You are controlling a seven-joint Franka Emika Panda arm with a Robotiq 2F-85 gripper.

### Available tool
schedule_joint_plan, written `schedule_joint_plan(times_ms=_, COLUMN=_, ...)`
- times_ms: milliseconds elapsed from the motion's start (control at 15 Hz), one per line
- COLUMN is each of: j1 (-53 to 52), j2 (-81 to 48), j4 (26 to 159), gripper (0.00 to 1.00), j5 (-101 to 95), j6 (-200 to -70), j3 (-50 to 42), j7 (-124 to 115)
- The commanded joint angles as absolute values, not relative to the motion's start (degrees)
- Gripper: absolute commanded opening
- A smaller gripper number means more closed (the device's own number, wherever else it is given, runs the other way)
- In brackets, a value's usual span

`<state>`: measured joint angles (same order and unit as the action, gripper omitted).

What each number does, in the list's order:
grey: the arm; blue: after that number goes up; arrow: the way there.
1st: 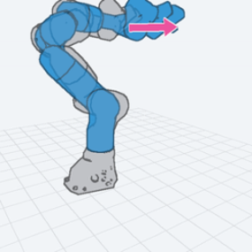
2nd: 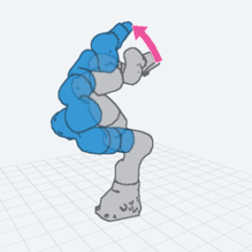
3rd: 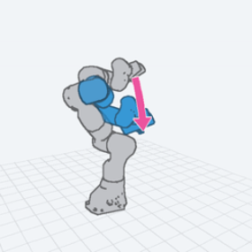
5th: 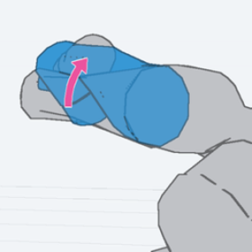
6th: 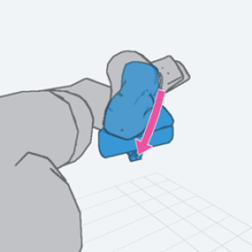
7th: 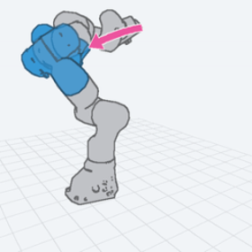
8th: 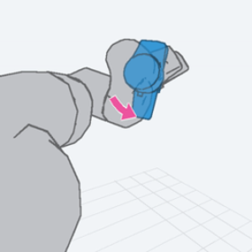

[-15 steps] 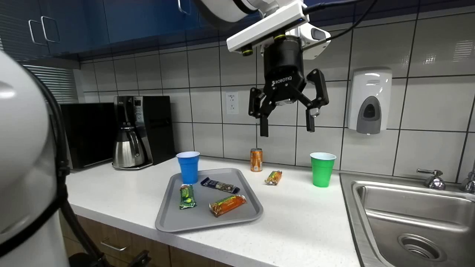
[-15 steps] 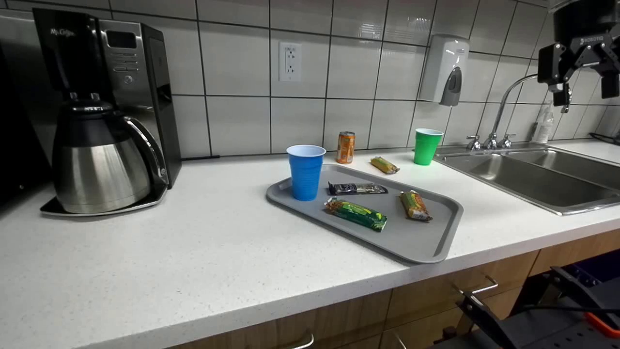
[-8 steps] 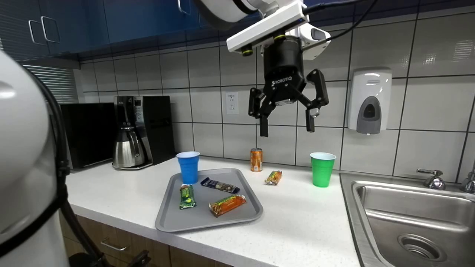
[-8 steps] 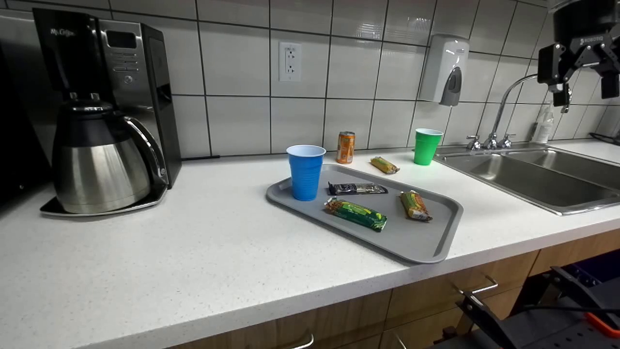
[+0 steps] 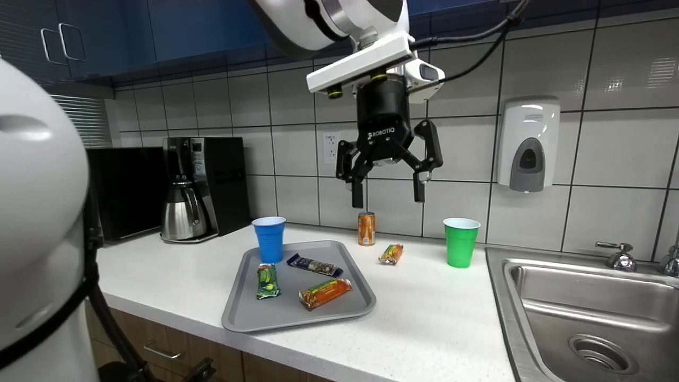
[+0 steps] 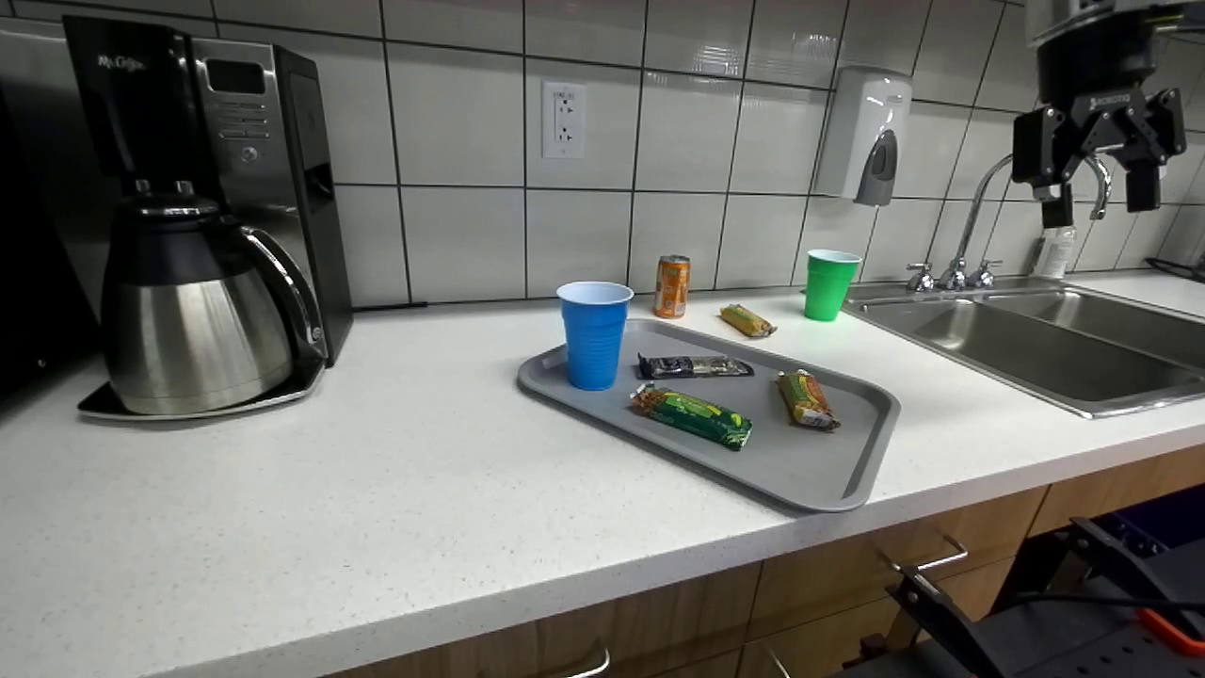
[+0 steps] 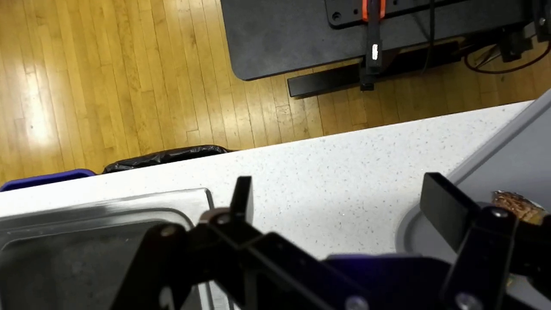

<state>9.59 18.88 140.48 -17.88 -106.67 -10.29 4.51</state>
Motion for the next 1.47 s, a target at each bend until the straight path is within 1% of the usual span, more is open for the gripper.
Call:
schedule_joint_plan(times_ms=0, j1=8.03, j2=19.44, j4=142.96, gripper=1.00, j5=-16.98, j6=-109.88, j3=-9.47, j7=6.54)
schedule_joint_plan(times_ms=800, j1=3.29, j2=18.92, j4=148.22, gripper=1.00, j5=-11.61, j6=-124.22, j3=-7.08, j7=7.06)
schedule_joint_plan(times_ms=1400, j1=-0.98, j2=15.73, j4=148.19, gripper=1.00, j5=-5.45, j6=-129.00, j3=-4.60, j7=10.26)
